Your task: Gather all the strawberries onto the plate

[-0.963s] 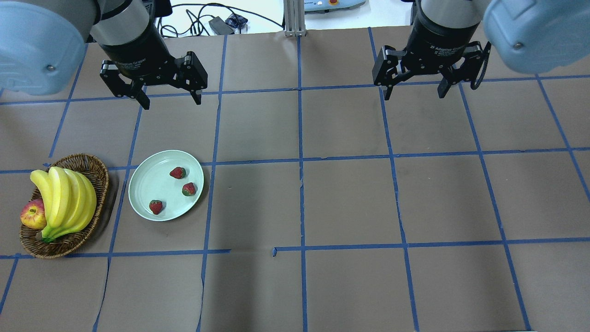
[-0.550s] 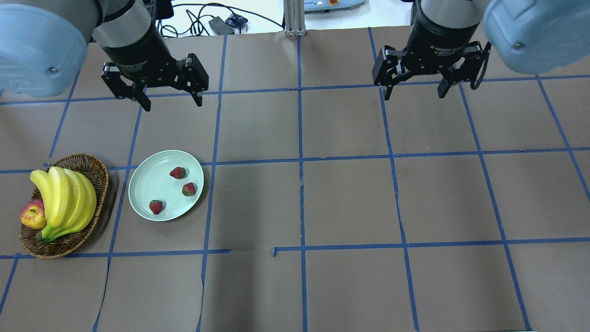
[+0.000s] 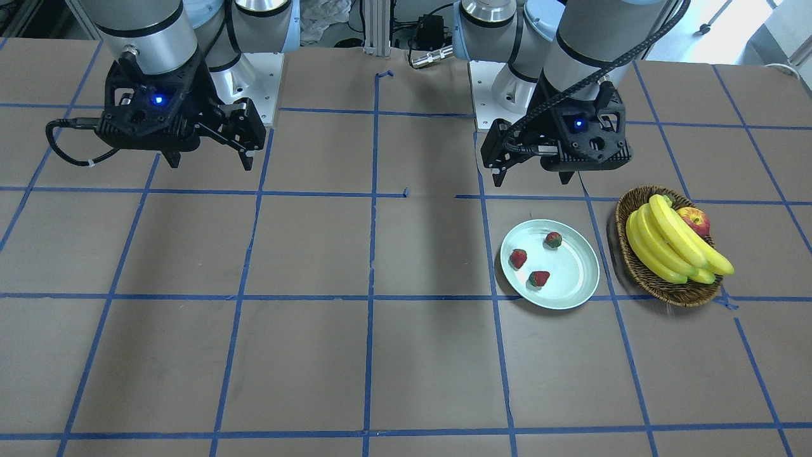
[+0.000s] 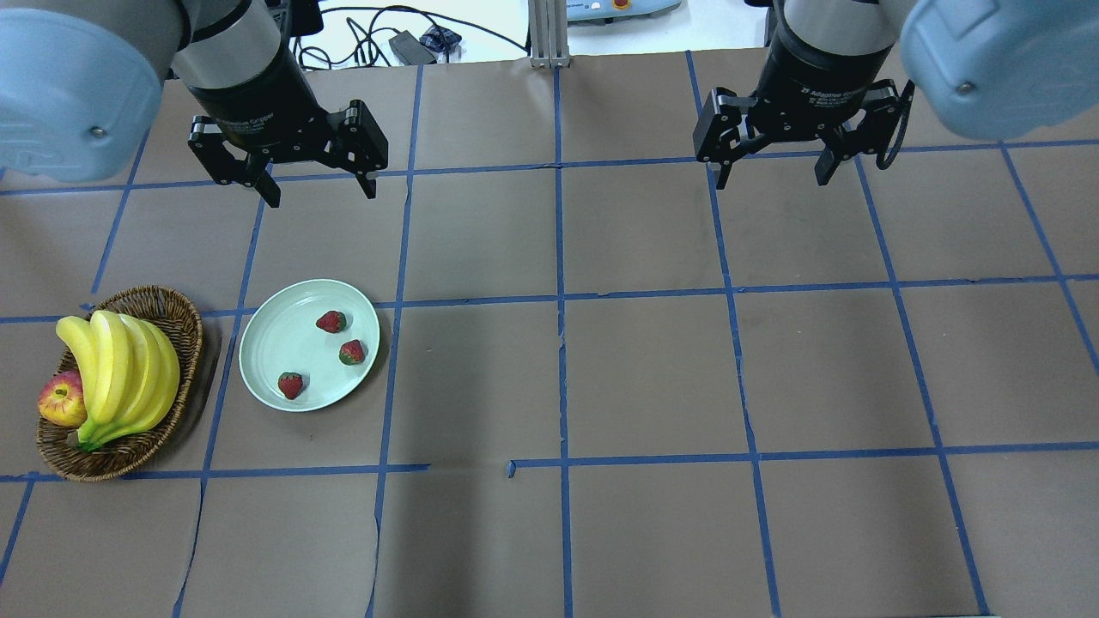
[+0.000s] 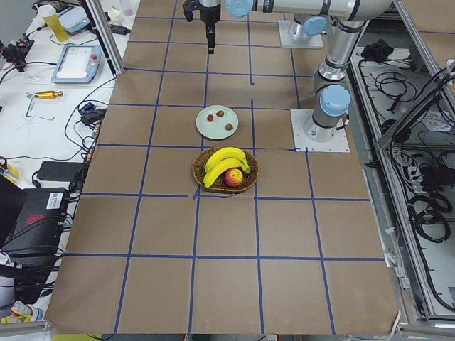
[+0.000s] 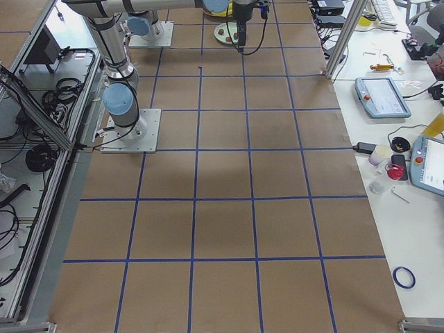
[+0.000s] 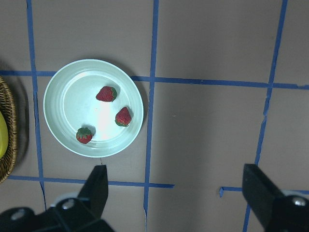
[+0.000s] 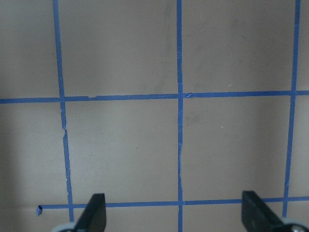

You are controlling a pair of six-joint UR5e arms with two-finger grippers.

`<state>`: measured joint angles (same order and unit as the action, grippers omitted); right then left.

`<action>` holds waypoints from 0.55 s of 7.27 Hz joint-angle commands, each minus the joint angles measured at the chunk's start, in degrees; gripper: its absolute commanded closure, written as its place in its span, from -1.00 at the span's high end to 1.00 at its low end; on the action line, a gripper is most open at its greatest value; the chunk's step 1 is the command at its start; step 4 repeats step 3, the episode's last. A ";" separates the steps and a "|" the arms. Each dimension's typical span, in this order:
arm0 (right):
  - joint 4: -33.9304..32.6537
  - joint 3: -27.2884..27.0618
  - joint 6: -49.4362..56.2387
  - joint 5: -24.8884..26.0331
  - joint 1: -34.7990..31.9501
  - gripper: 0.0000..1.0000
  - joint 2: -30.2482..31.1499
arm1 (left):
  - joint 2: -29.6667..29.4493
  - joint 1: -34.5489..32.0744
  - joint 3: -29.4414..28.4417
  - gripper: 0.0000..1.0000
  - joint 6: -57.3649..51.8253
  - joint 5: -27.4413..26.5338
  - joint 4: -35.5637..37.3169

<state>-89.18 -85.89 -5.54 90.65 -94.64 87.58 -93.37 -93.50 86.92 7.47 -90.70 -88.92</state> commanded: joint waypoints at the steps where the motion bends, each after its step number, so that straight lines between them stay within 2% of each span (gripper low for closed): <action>1: -0.02 0.11 0.00 -0.03 0.07 1.00 -0.04 | 0.12 -0.10 0.53 1.00 0.00 -0.09 -0.02; 4: -0.02 0.11 0.00 0.05 0.07 1.00 -0.04 | 0.21 -0.19 0.80 1.00 0.00 -0.18 -0.02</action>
